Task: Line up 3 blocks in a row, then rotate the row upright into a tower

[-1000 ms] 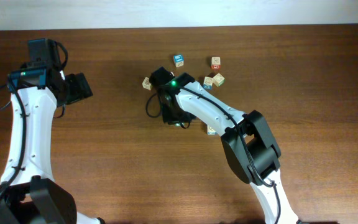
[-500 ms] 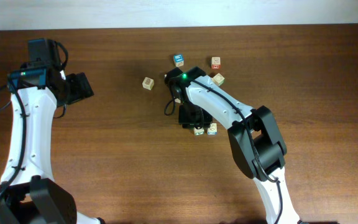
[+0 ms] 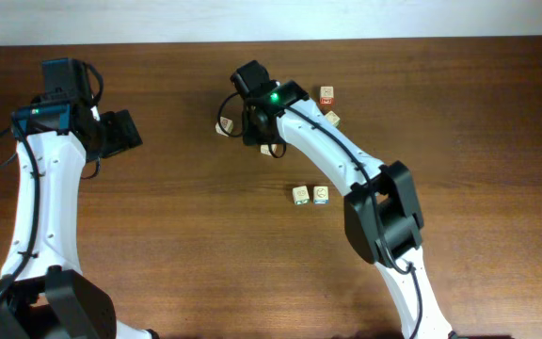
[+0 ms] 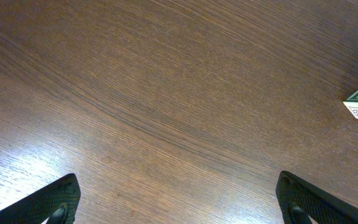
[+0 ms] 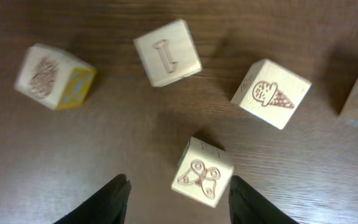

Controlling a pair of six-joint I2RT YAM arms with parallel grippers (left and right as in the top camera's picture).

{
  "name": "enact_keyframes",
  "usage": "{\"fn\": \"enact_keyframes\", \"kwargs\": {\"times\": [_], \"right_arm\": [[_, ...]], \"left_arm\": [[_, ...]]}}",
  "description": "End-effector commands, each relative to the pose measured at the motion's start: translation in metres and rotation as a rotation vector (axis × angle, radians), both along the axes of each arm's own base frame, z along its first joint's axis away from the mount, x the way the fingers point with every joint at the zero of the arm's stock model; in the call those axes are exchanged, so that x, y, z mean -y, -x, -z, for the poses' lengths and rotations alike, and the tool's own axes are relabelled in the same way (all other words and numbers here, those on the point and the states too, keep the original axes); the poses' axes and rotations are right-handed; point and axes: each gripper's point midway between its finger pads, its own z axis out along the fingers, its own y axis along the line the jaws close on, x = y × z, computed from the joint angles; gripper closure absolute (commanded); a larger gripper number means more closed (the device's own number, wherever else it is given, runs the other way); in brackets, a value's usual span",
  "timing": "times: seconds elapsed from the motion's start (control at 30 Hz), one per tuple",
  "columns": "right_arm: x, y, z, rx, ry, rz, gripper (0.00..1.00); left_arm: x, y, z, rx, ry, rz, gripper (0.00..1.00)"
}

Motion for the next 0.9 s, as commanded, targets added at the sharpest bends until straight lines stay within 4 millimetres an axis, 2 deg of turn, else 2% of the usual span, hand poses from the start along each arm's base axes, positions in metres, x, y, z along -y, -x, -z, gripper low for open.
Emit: {"fn": "enact_keyframes", "kwargs": {"times": [0.0, 0.07, 0.23, 0.33, 0.43, 0.5, 0.67, 0.87], "right_arm": [[0.007, -0.001, 0.025, -0.030, 0.005, 0.185, 0.48], [0.011, -0.002, 0.029, -0.024, 0.023, 0.207, 0.49], [0.015, 0.002, 0.038, -0.043, 0.051, 0.206, 0.67], [0.013, 0.011, 0.040, -0.081, 0.073, 0.090, 0.68], [0.017, 0.035, 0.045, -0.188, 0.090, 0.033, 0.68], [0.016, 0.065, 0.047, -0.326, 0.071, -0.001, 0.68], [0.042, 0.111, 0.043, -0.517, 0.168, 0.001, 0.67], [0.045, 0.129, 0.038, -0.598, 0.170, -0.039, 0.66]], "left_arm": [[-0.001, -0.004, -0.004, 0.013, 0.004, -0.010, 0.01], [-0.001, -0.004, -0.004, 0.014, 0.005, -0.010, 0.01], [-0.001, -0.004, -0.004, 0.013, 0.005, -0.010, 0.01], [-0.001, -0.004, -0.004, 0.014, 0.005, -0.010, 0.01], [-0.001, -0.004, -0.004, 0.013, 0.004, -0.010, 0.01], [-0.001, -0.004, -0.004, 0.013, 0.004, -0.010, 0.01], [-0.001, -0.004, -0.004, 0.013, 0.004, -0.010, 0.01], [-0.001, -0.004, -0.004, 0.013, 0.005, -0.010, 0.01]]}}
